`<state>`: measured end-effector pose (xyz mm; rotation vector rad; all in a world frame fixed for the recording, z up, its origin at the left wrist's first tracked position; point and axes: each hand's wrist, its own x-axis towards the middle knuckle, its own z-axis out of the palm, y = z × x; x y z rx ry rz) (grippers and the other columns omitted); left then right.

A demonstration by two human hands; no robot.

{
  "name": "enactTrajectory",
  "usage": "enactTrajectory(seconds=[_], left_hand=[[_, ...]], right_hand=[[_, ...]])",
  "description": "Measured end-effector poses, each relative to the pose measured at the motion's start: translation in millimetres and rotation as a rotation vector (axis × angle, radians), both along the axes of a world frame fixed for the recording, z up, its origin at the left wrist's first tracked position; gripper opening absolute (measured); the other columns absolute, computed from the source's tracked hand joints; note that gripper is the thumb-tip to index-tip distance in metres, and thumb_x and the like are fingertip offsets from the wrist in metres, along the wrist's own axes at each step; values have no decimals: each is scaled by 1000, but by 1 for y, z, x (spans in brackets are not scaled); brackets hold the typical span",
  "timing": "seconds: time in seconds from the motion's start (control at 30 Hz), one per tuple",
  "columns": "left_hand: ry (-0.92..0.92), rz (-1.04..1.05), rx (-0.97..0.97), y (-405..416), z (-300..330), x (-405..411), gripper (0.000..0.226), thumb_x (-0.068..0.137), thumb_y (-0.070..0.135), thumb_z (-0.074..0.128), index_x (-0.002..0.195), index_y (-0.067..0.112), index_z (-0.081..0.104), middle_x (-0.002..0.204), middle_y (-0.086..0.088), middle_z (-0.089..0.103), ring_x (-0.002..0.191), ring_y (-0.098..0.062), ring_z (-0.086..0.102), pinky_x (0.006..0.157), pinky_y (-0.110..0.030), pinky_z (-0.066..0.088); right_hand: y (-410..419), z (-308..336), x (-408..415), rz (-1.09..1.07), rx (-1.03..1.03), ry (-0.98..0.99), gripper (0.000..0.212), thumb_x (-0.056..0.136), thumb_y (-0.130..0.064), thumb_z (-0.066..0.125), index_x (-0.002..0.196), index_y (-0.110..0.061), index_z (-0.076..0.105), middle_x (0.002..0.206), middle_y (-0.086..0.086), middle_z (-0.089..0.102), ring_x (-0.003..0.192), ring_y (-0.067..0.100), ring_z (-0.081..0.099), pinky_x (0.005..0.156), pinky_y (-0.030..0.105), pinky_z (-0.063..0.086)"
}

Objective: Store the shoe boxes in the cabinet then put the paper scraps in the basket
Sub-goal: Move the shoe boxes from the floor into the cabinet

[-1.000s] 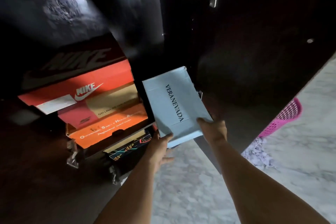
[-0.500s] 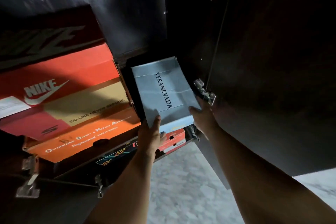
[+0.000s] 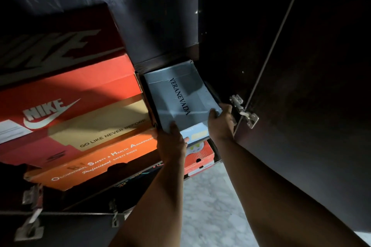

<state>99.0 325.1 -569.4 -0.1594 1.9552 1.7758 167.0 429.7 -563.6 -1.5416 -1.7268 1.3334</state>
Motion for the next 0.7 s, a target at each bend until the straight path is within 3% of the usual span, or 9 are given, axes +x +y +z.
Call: enactTrajectory(seconds=[0.07,0.17,0.27,0.33,0.4,0.47,0.53,0.63,0.7], left_hand=[[10,67,9,1,-1,2,48,101,33,58,141,14,41,124,-22,60,100,-41,67,83,-61,60],[-65,61,10,1,6,8,57,97,37,65,143,20,36,119,-15,61,99,-42,69,79,-57,62],[-239,62,63,-11,17,15,73,84,53,75,139,12,51,109,-12,69,94,-31,75,82,-47,64],[-183,1,-44,-21,19,24,83,72,67,76,129,7,62,112,-15,71,99,-29,73,90,-46,60],[-112,-49,-165,-35,16,35,67,78,64,74,119,10,68,109,-15,72,100,-30,71,93,-47,58],[-125,-98,-168,-50,13,52,49,82,54,77,107,14,65,103,-14,73,96,-30,72,92,-50,59],[-157,-284,-213,-65,6,77,36,83,41,80,105,16,64,100,-14,71,90,-29,72,89,-53,60],[-87,-668,-446,-77,-25,124,70,57,64,74,105,14,69,97,-17,75,92,-32,75,87,-56,60],[-1,-916,-576,-78,-27,169,53,59,63,75,86,19,65,104,-19,74,100,-36,72,88,-56,60]], right_hand=[[5,0,-2,15,-48,18,39,104,-21,51,139,-6,43,134,28,57,121,43,58,82,28,38],[14,10,-1,-8,-143,69,51,100,-30,58,143,-8,41,137,24,57,124,40,58,98,37,48],[6,22,14,-59,-163,150,61,94,-48,66,141,-17,44,132,15,62,118,36,62,100,44,50],[-8,25,36,-31,-146,141,63,94,-54,63,144,-20,44,134,13,61,122,35,60,104,45,48],[-23,23,60,15,-148,94,67,94,-58,60,147,-23,41,137,12,60,125,34,58,105,44,47],[-35,18,85,13,-163,43,68,91,-62,59,147,-28,41,134,11,63,124,34,60,103,44,49],[-49,11,116,-10,-212,-35,60,96,-51,60,147,-22,44,137,13,60,127,34,57,102,37,46],[-78,0,179,-36,-321,-124,51,103,-31,55,149,-11,42,148,15,49,136,33,48,108,34,38],[-96,-9,230,-86,-347,-164,48,102,-28,55,146,-11,46,148,16,51,134,32,51,110,33,40]])
